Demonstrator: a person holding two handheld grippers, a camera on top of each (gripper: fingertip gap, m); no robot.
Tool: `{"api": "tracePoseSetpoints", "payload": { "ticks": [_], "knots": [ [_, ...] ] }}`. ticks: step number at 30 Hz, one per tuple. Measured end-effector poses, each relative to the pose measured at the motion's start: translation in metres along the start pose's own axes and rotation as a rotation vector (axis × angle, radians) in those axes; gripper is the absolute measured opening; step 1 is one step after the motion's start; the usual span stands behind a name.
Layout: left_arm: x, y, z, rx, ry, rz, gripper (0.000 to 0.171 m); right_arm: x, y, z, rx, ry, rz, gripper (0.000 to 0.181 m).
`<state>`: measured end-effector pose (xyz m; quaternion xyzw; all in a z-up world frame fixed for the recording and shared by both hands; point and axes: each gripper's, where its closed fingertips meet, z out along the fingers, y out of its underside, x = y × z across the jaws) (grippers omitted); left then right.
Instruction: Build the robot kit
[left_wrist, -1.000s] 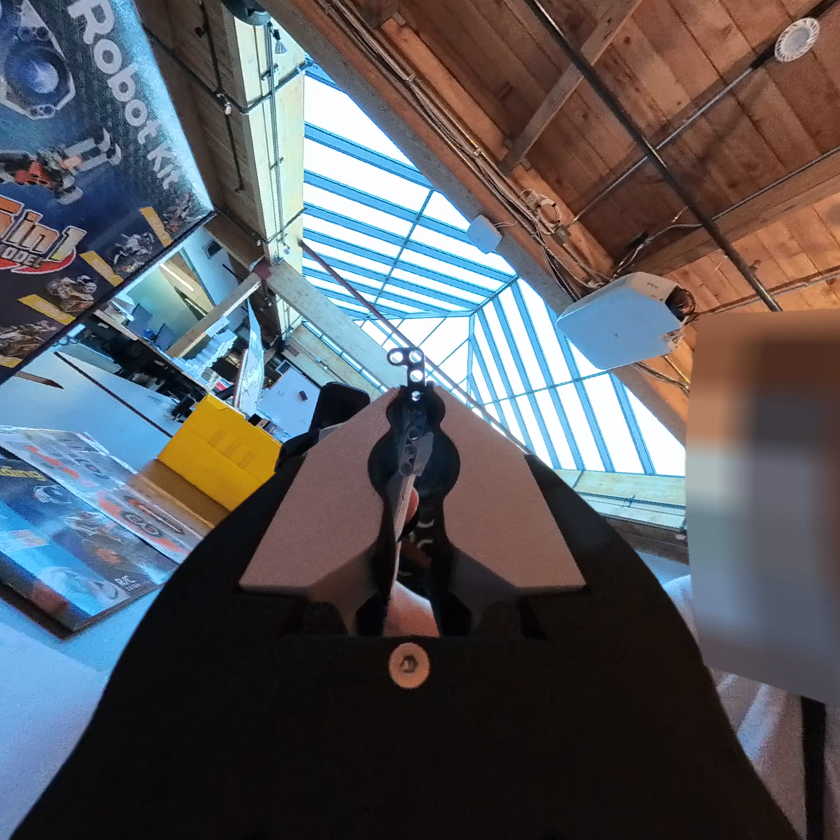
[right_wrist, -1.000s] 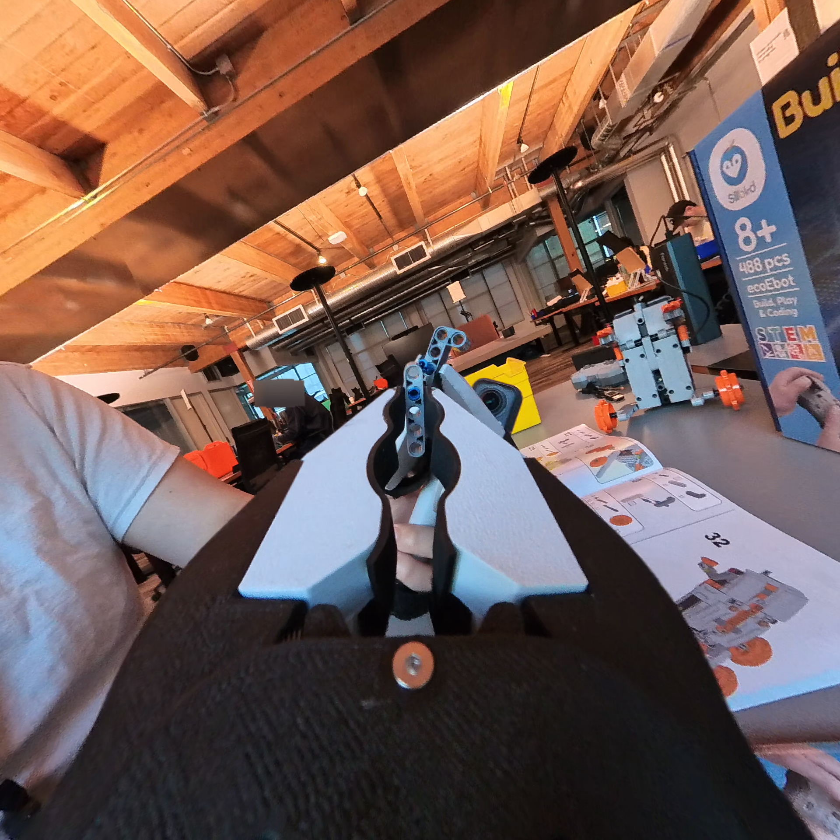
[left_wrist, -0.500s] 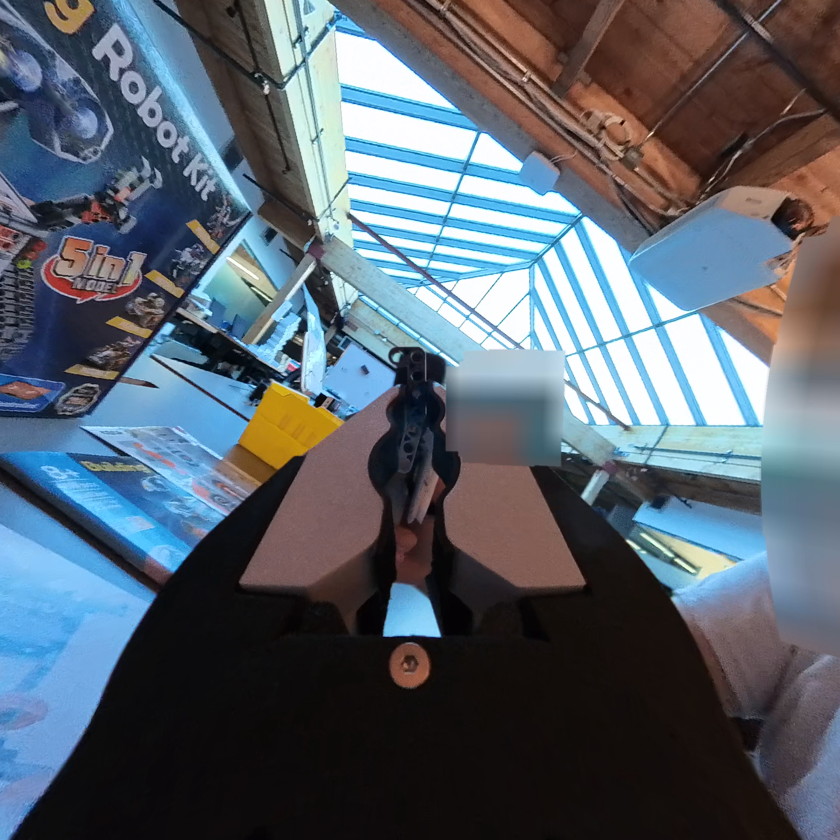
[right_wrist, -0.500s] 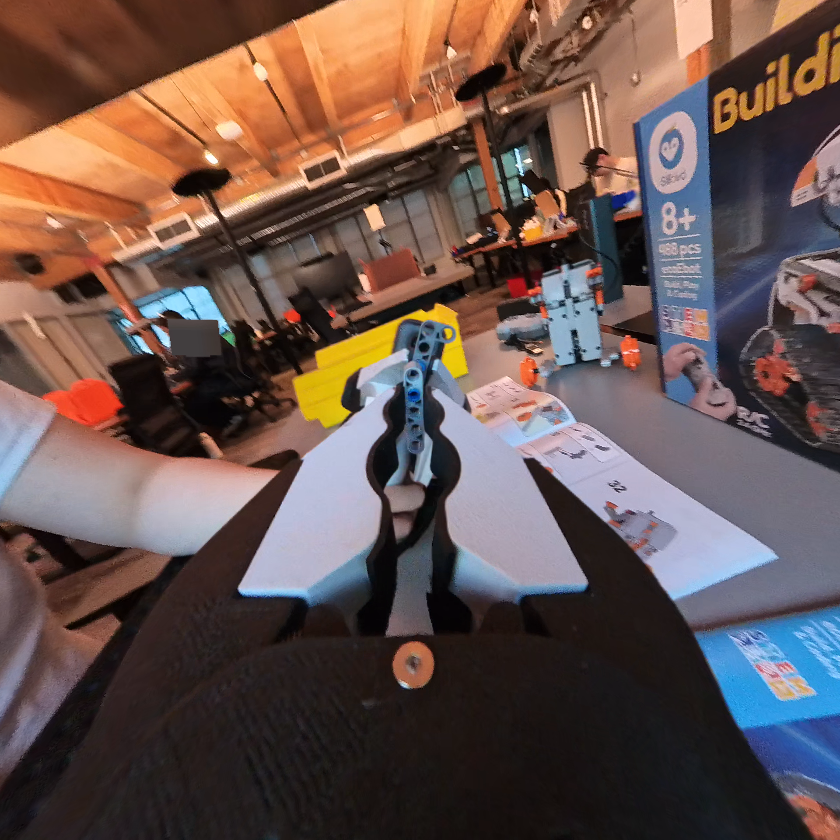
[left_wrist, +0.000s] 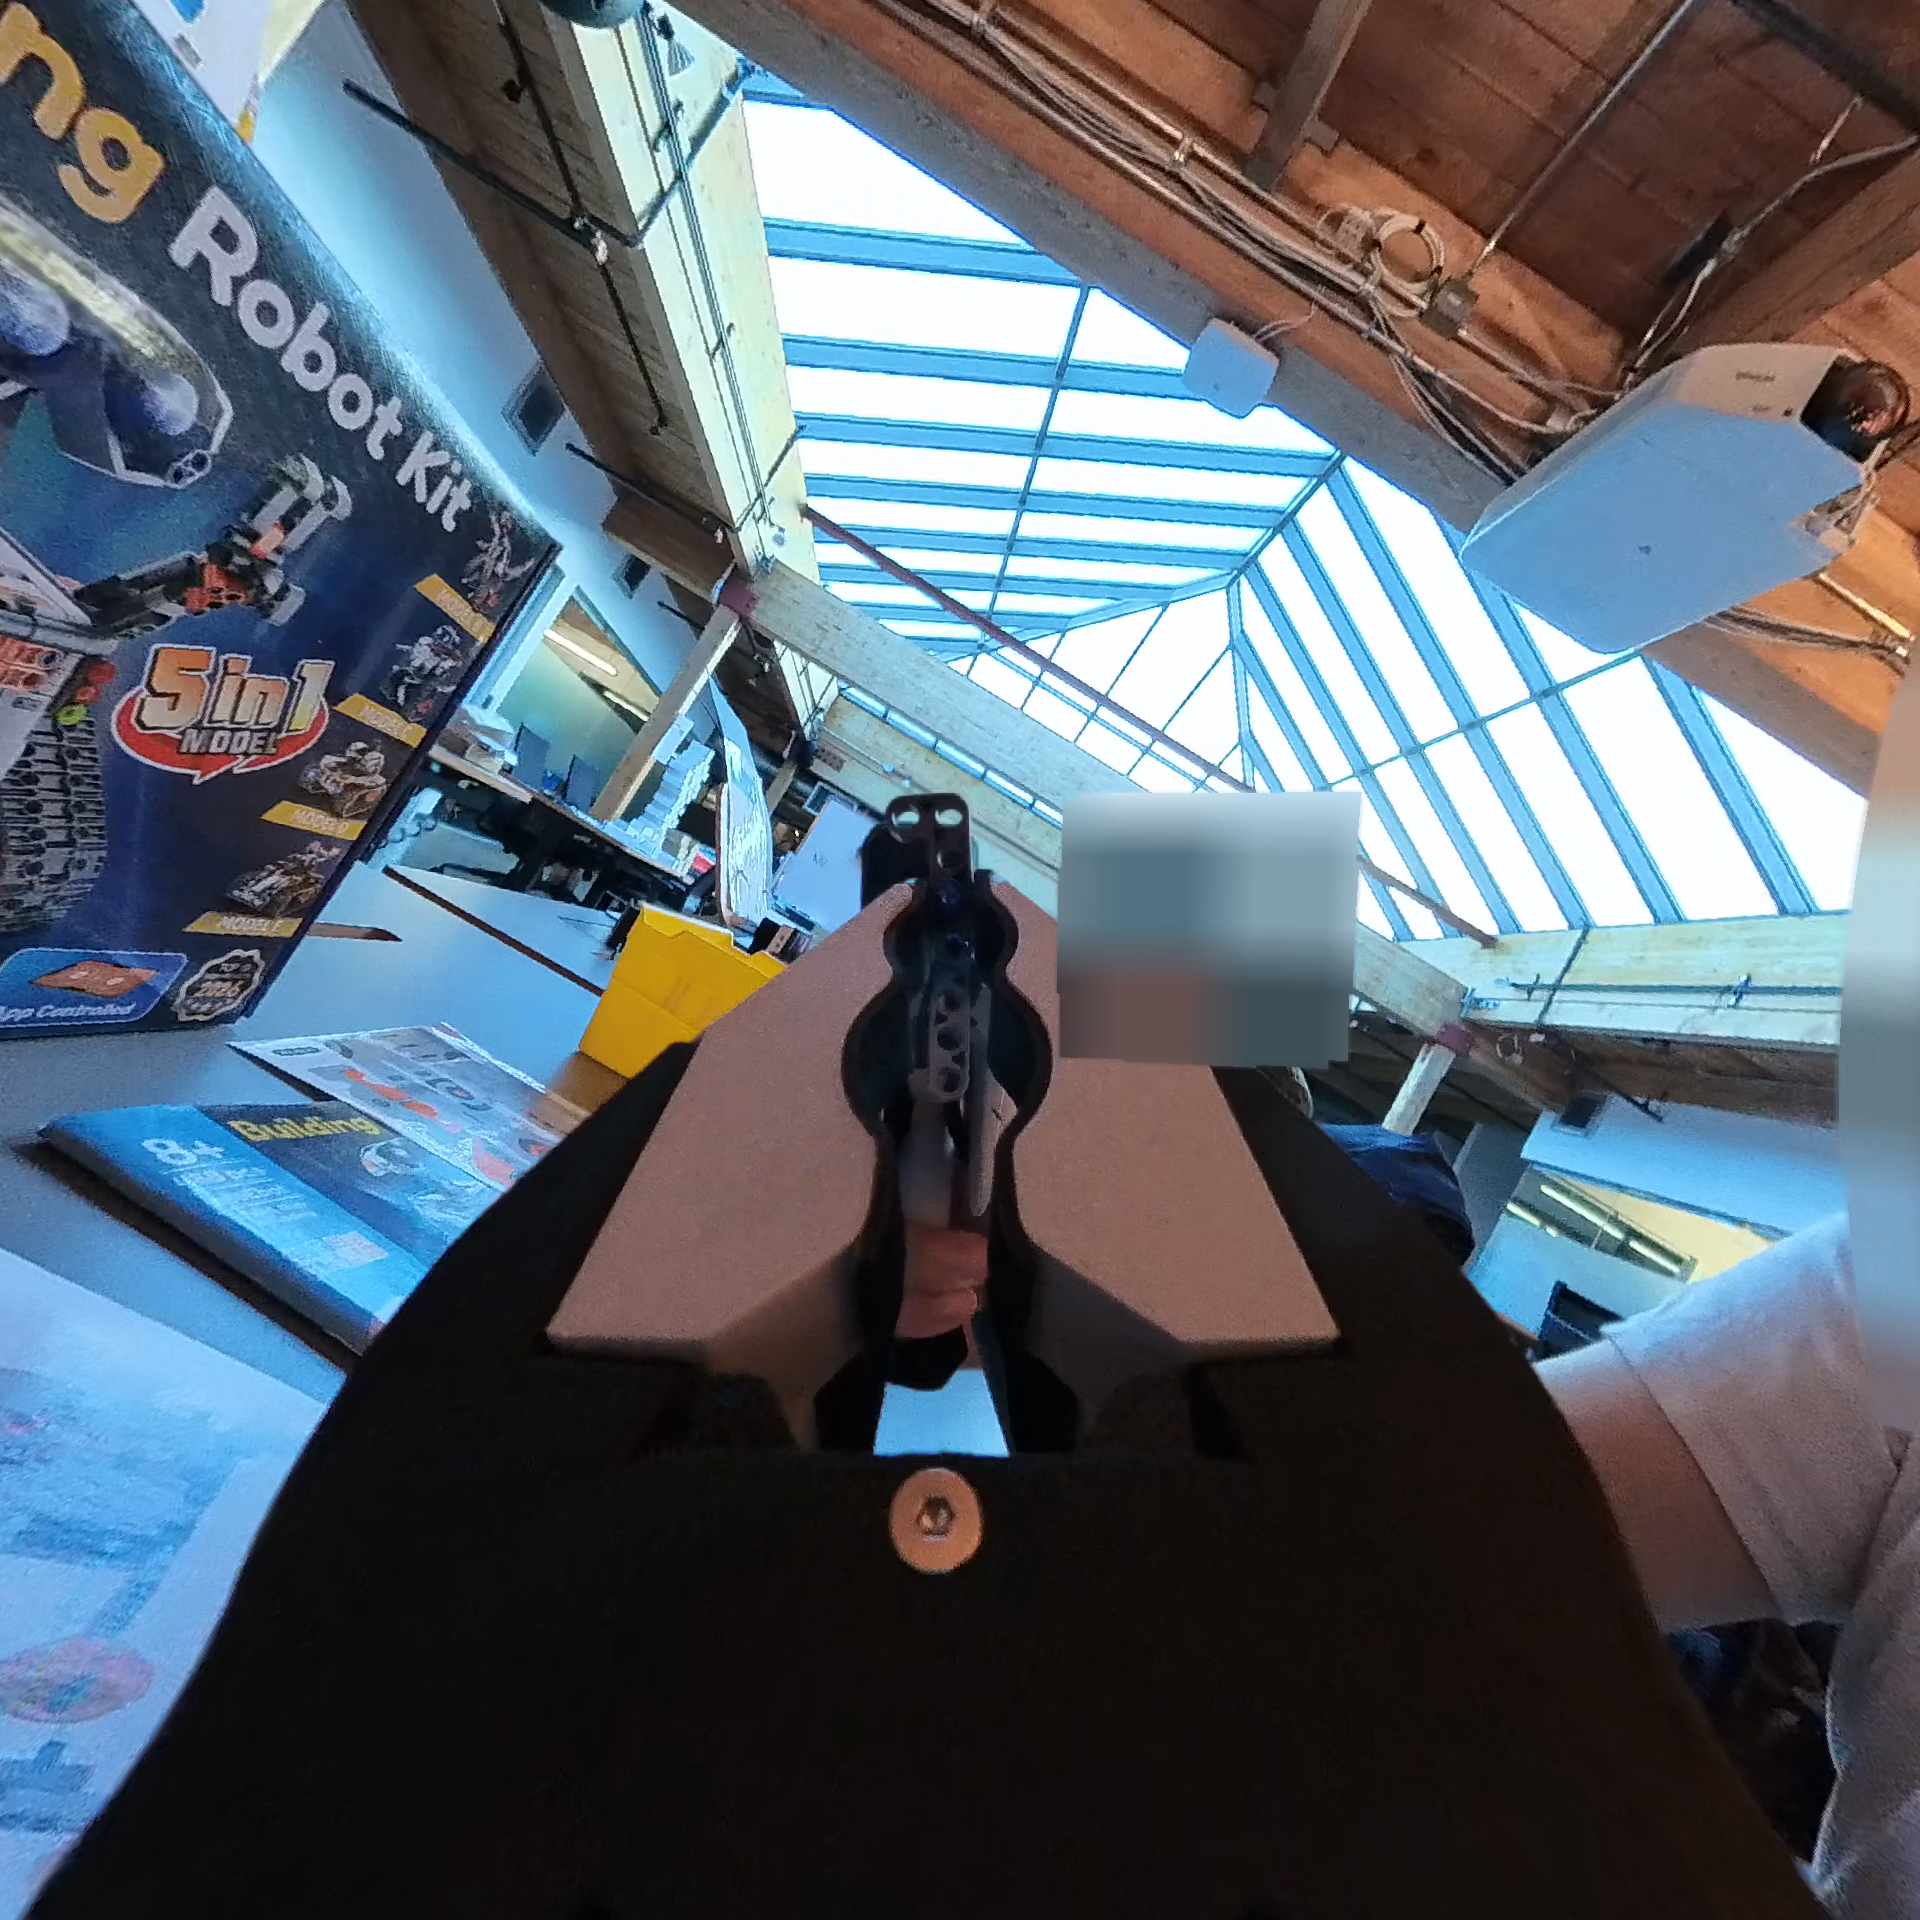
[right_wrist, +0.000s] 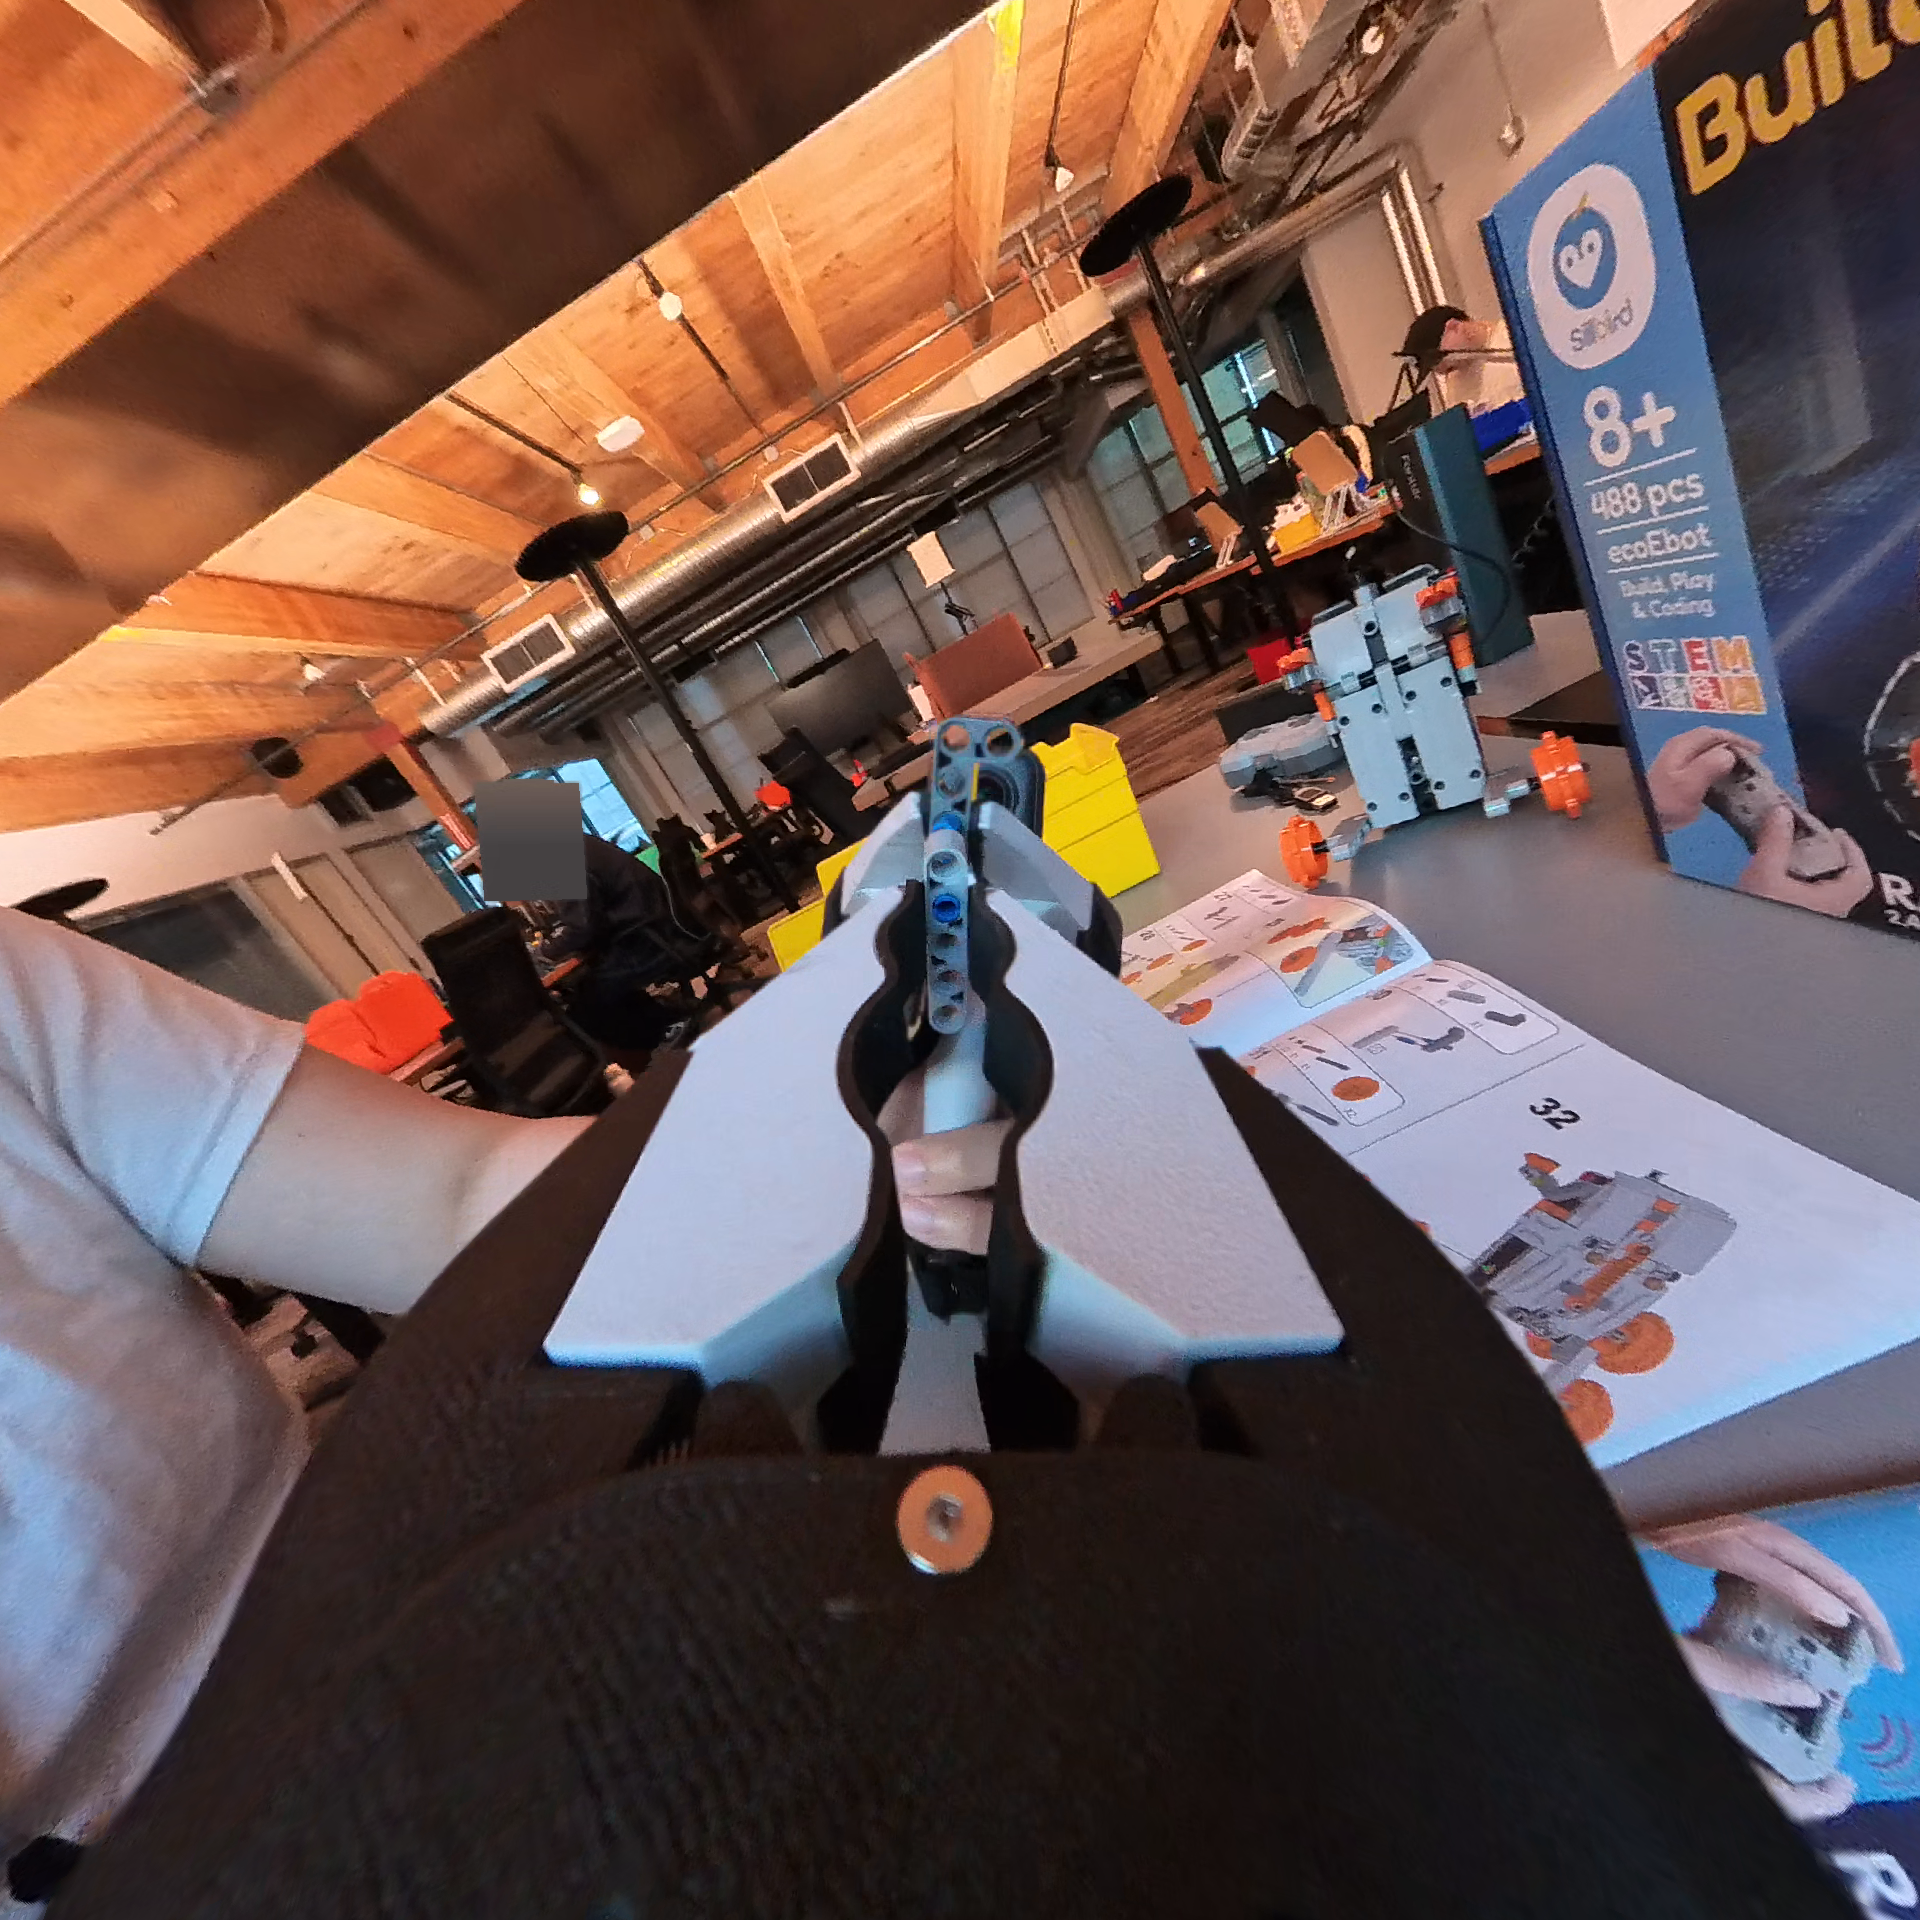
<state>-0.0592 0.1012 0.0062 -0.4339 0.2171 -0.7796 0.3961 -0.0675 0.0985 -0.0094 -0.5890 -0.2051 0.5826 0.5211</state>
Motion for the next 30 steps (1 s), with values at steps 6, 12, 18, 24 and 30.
{"api": "tracePoseSetpoints", "payload": {
  "ticks": [6,12,18,24,30],
  "knots": [
    [-0.001,0.005,0.001,-0.06,-0.009,0.019,0.004,0.001,0.002,-0.004,-0.04,0.01,-0.02,0.005],
    [-0.001,0.006,0.001,-0.085,-0.027,0.07,0.004,0.002,0.002,-0.004,-0.069,0.058,-0.094,0.005],
    [0.004,0.003,0.002,-0.064,0.0,0.085,0.004,-0.003,0.0,-0.002,-0.086,0.087,-0.137,0.006],
    [0.007,0.003,0.001,-0.062,-0.004,0.115,0.004,-0.004,0.001,-0.001,-0.096,0.086,-0.129,0.005],
    [0.01,0.006,0.003,-0.113,-0.018,0.187,0.004,-0.007,0.003,-0.002,-0.105,0.052,-0.097,0.005]
  ]
}}
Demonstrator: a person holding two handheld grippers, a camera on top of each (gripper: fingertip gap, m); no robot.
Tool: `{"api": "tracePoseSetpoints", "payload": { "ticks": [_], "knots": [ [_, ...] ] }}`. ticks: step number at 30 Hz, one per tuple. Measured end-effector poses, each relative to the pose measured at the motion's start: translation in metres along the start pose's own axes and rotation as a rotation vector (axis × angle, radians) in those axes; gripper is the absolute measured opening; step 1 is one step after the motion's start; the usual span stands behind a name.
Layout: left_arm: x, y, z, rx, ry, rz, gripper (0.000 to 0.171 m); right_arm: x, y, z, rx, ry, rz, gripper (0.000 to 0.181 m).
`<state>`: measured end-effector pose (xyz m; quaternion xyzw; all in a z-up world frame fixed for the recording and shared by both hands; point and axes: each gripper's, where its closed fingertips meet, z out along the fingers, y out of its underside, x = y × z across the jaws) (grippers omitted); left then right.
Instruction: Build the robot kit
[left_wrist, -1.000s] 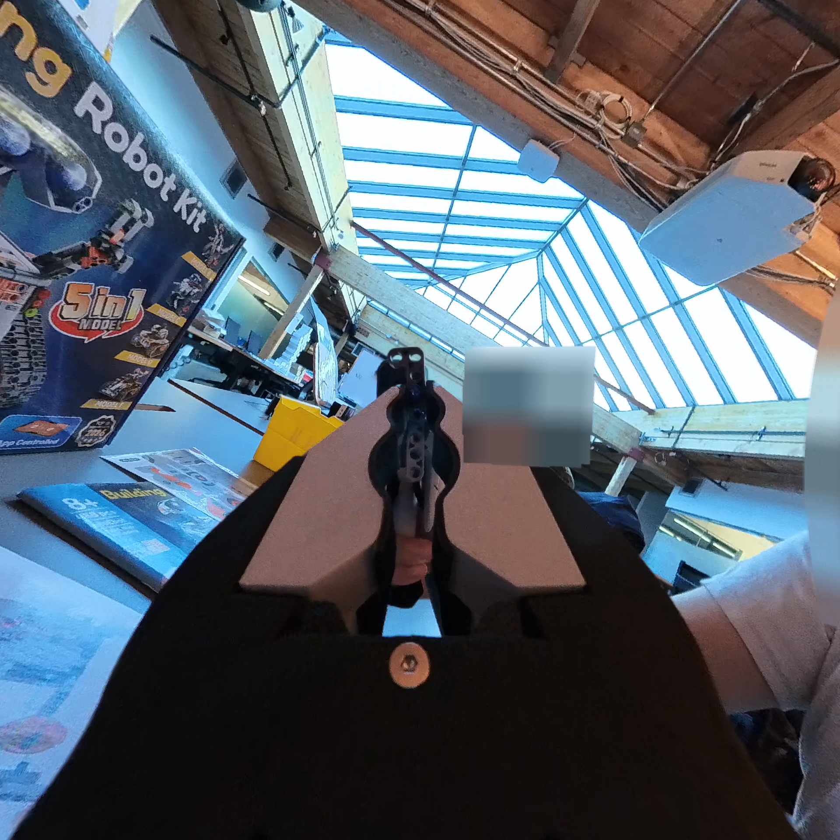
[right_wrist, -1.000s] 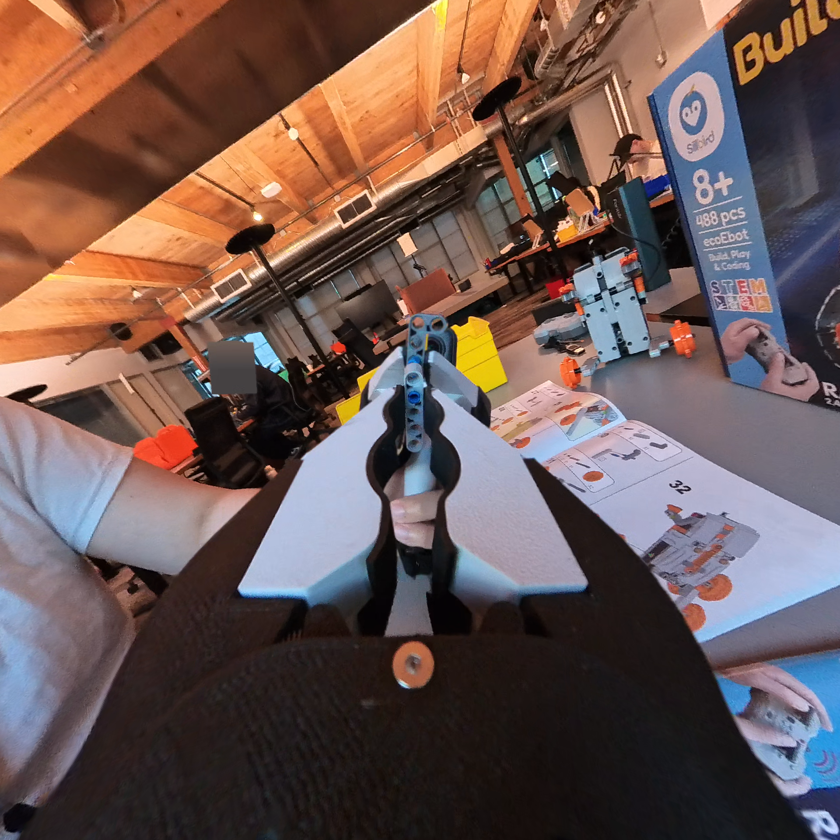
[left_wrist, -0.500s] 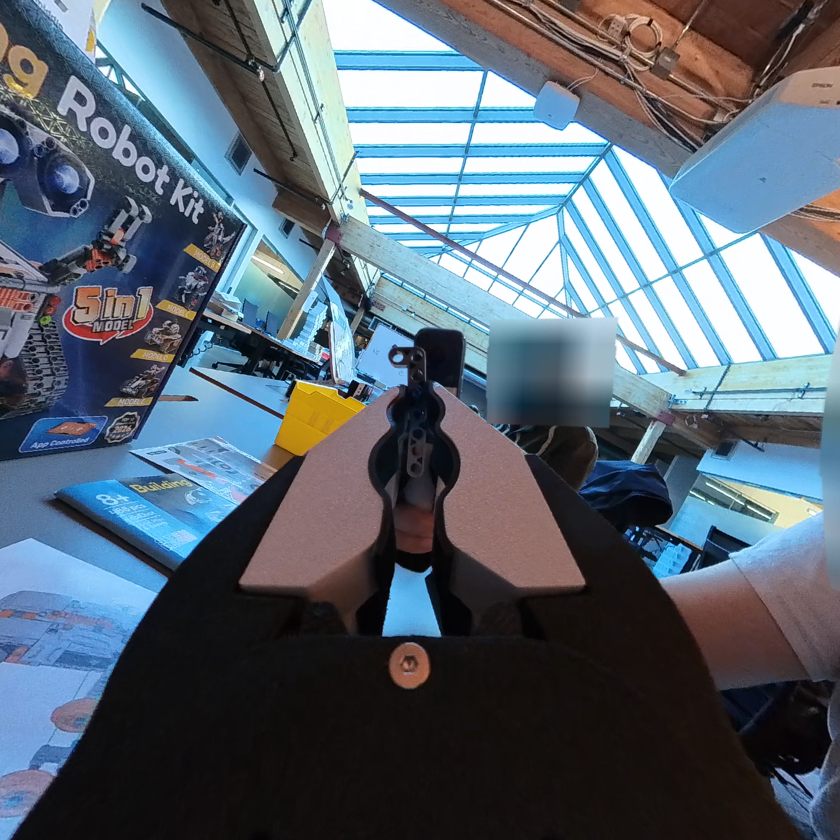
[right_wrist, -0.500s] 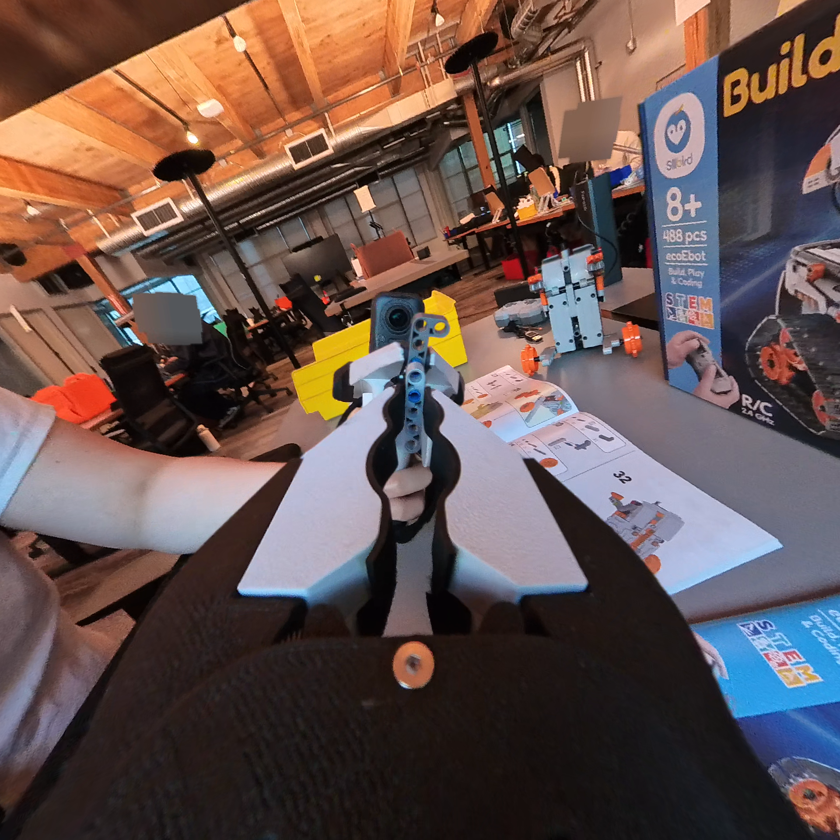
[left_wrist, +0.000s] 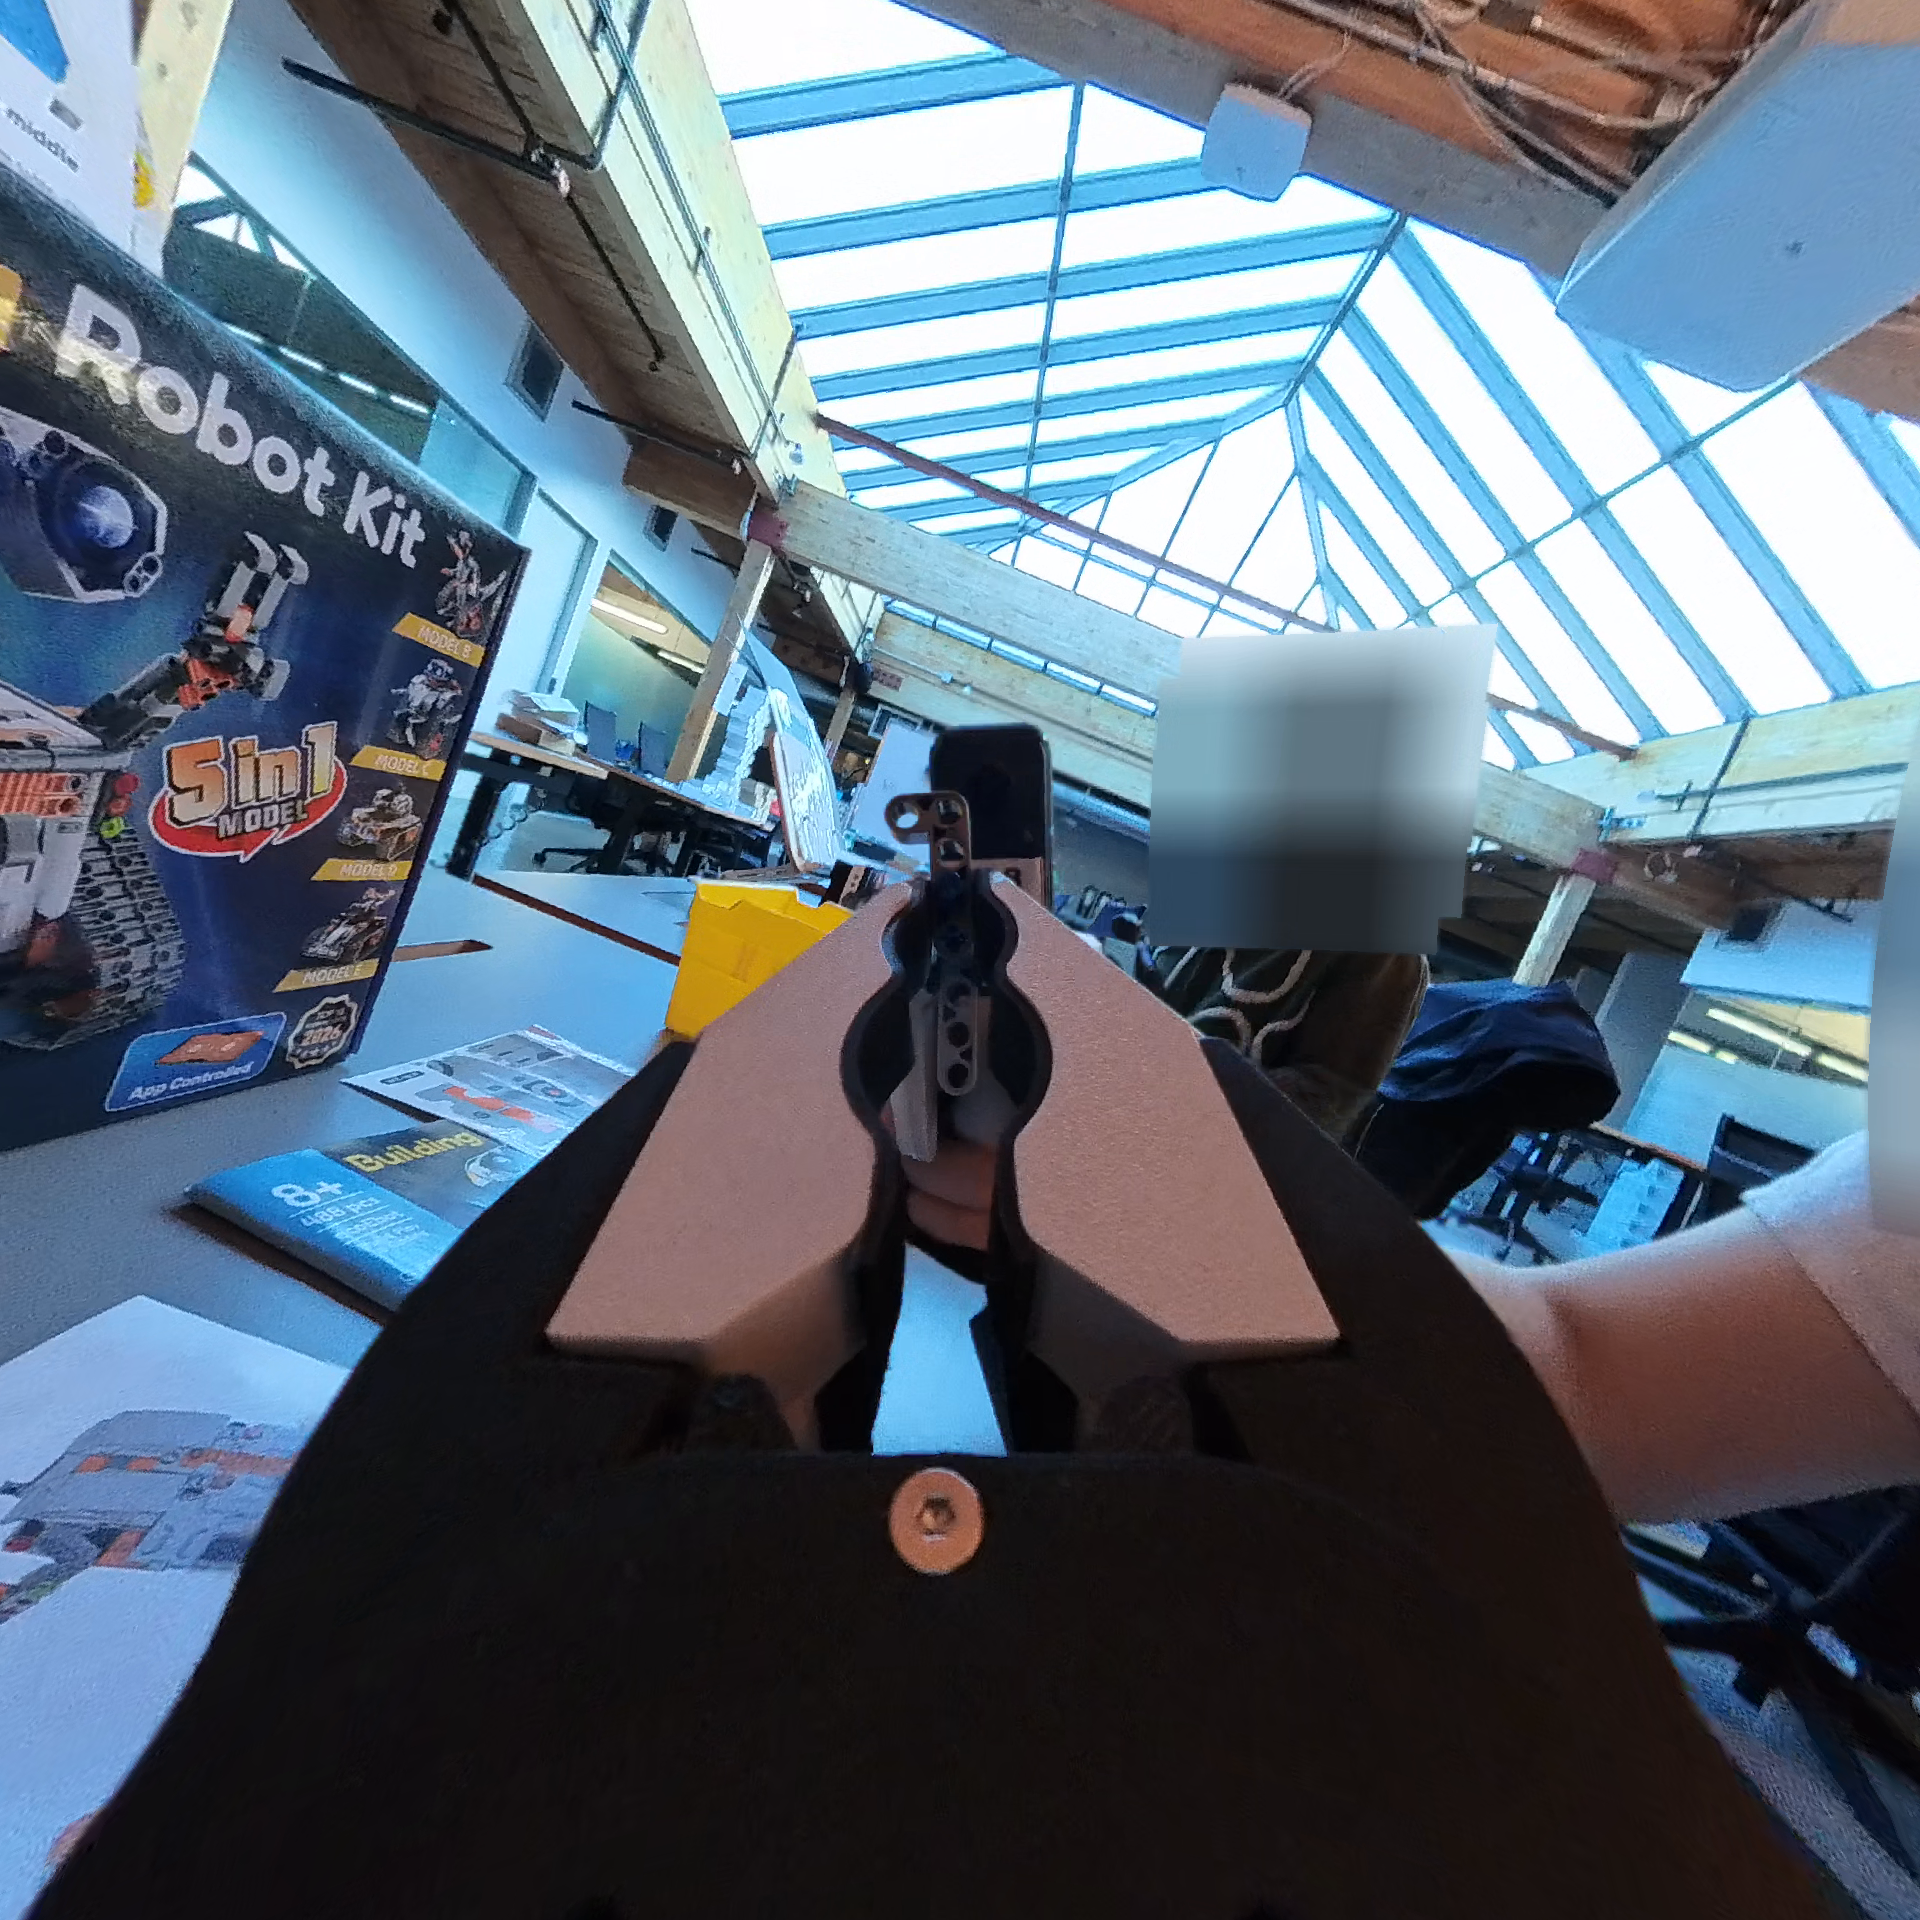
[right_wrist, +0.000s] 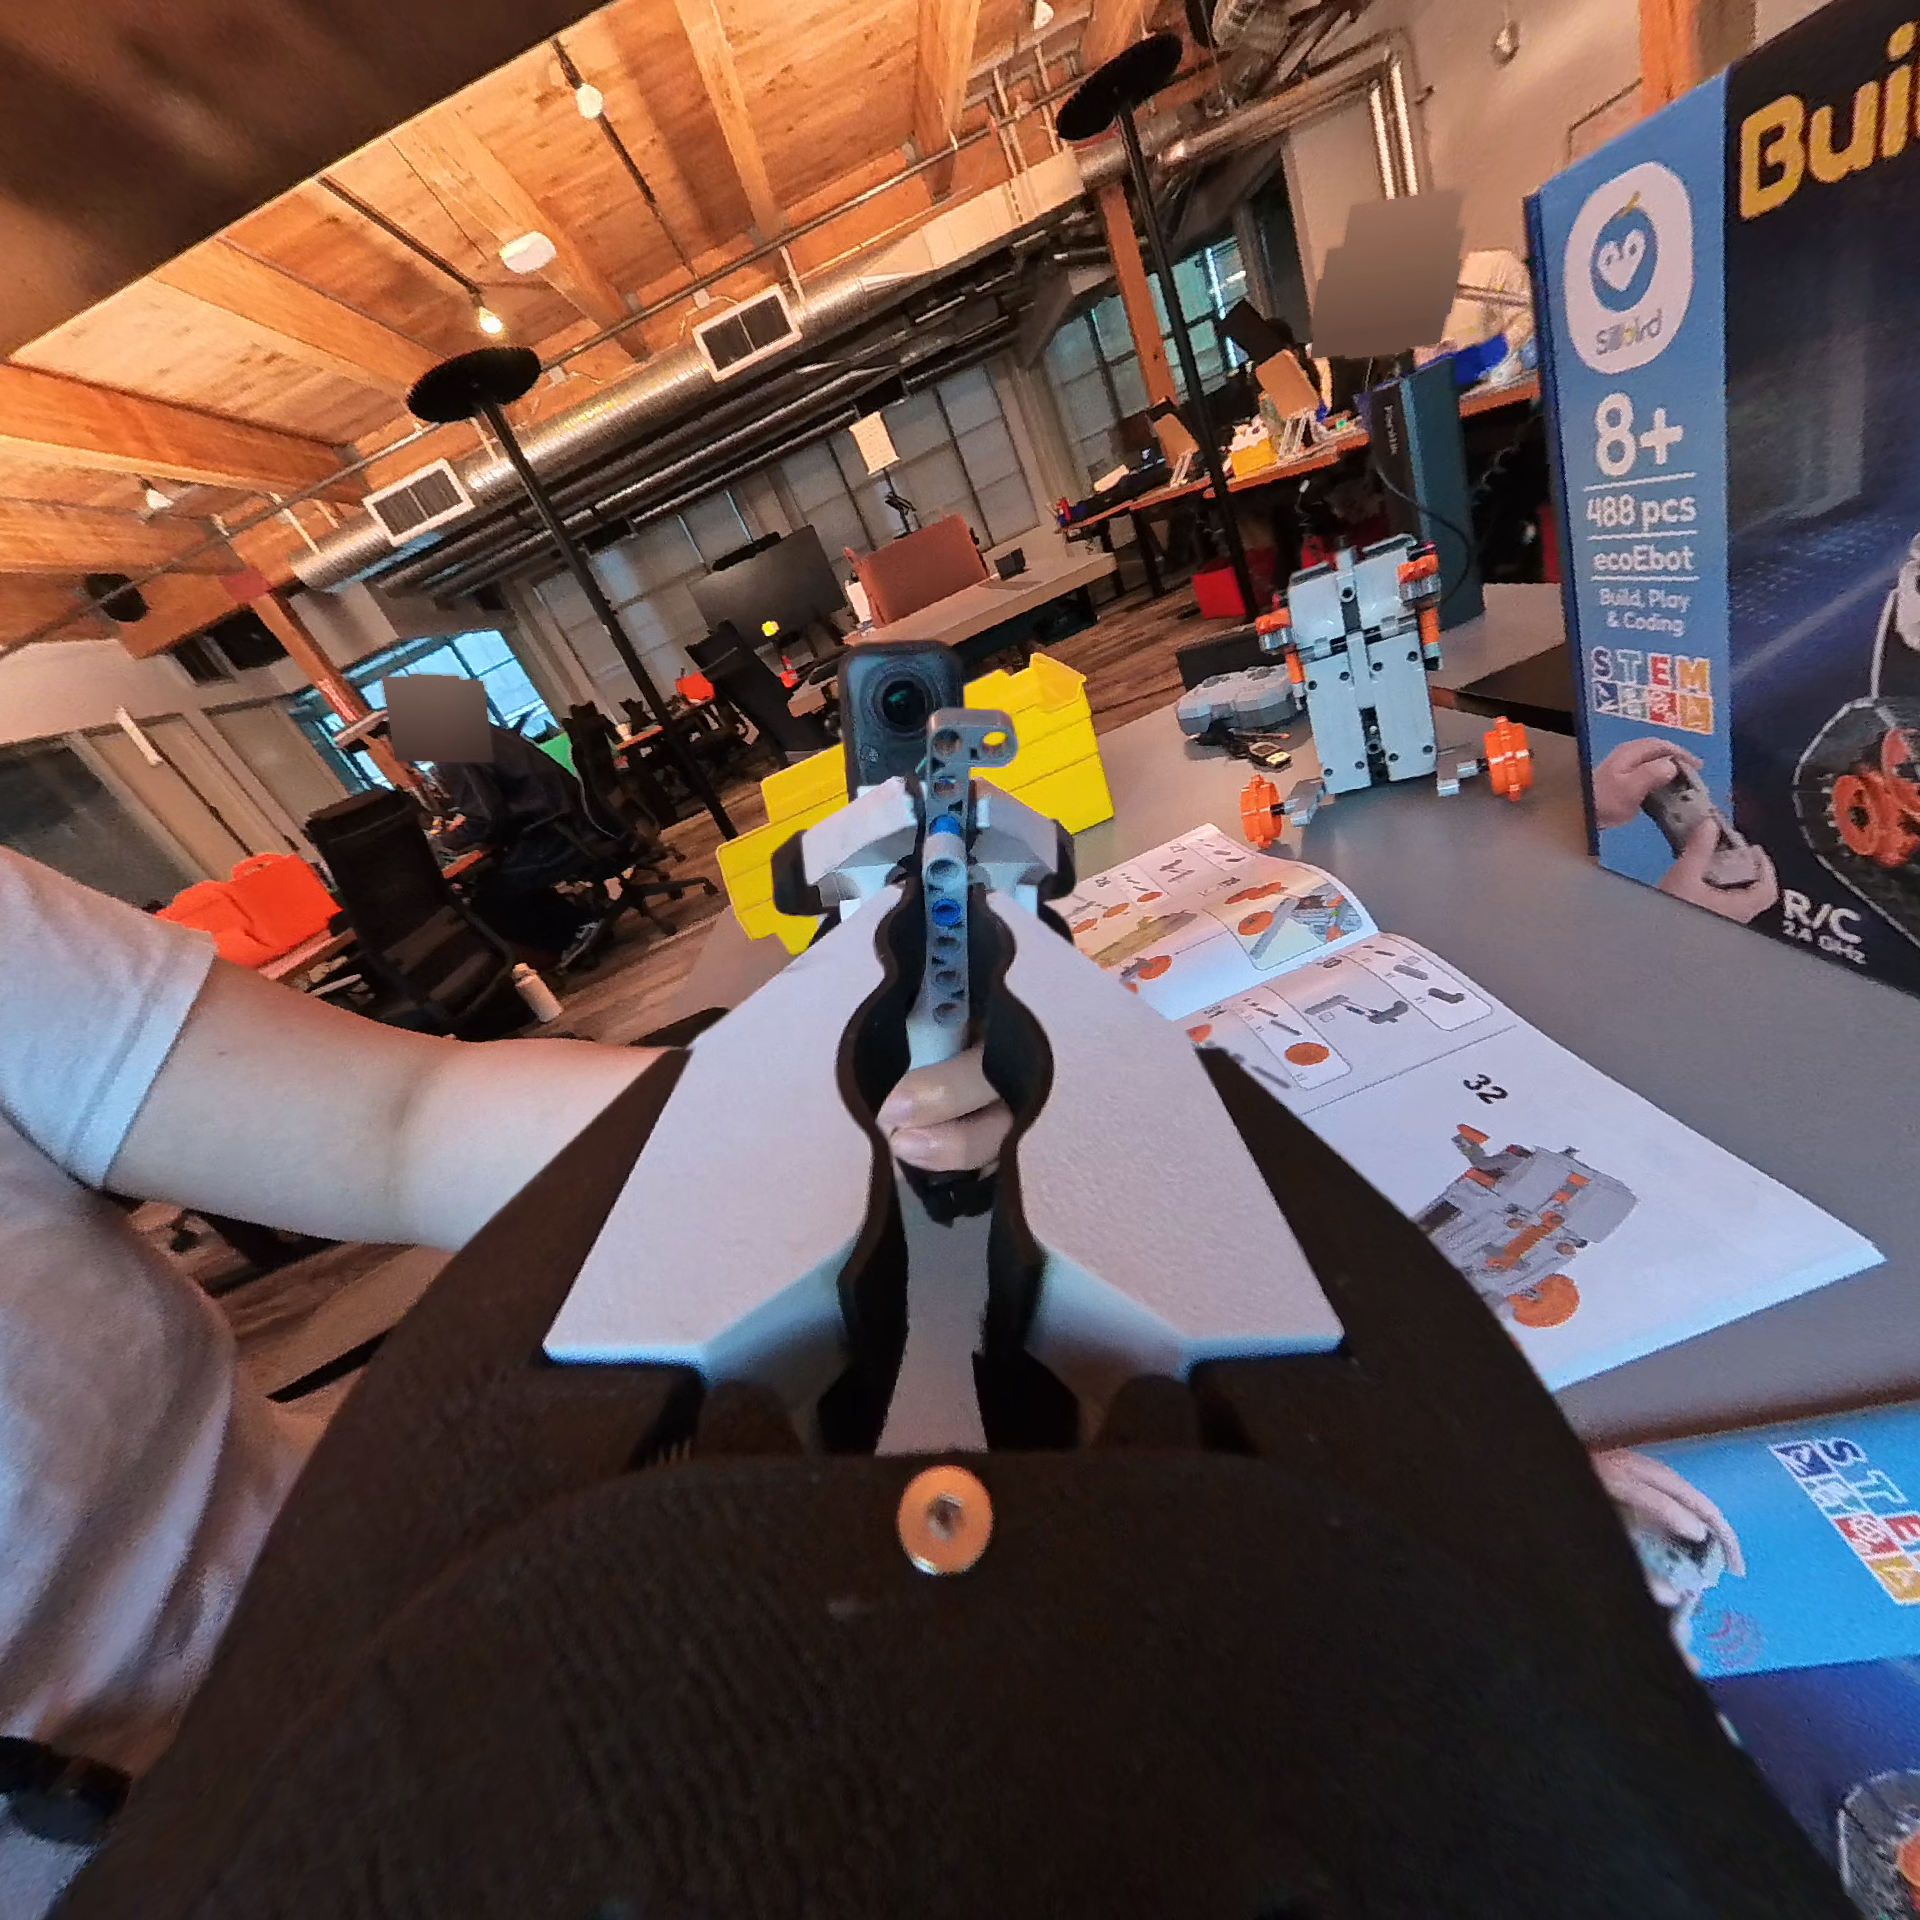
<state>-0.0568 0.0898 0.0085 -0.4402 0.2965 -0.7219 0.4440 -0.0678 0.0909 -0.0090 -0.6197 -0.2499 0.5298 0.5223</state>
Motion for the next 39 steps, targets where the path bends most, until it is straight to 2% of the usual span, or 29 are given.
{"api": "tracePoseSetpoints", "payload": {
  "ticks": [7,13,20,29,33,39],
  "knots": [
    [0.003,0.01,0.002,-0.08,0.042,-0.025,0.003,-0.002,0.008,-0.006,-0.059,-0.042,0.007,0.006],
    [-0.007,0.022,0.001,-0.135,0.009,-0.047,0.004,0.007,0.019,-0.01,-0.113,-0.038,0.035,0.005],
    [-0.006,0.038,0.002,-0.249,0.019,-0.016,0.004,0.006,0.033,-0.018,-0.224,-0.05,0.003,0.005],
    [-0.009,0.049,-0.001,-0.342,0.004,0.037,0.004,0.01,0.044,-0.019,-0.297,-0.027,-0.012,0.006],
    [-0.015,0.053,-0.003,-0.384,-0.03,0.081,0.005,0.017,0.049,-0.019,-0.309,-0.01,0.046,0.006],
    [-0.021,0.053,-0.004,-0.345,-0.018,-0.099,0.004,0.021,0.05,-0.016,-0.27,-0.022,0.135,0.006]
  ]
}}
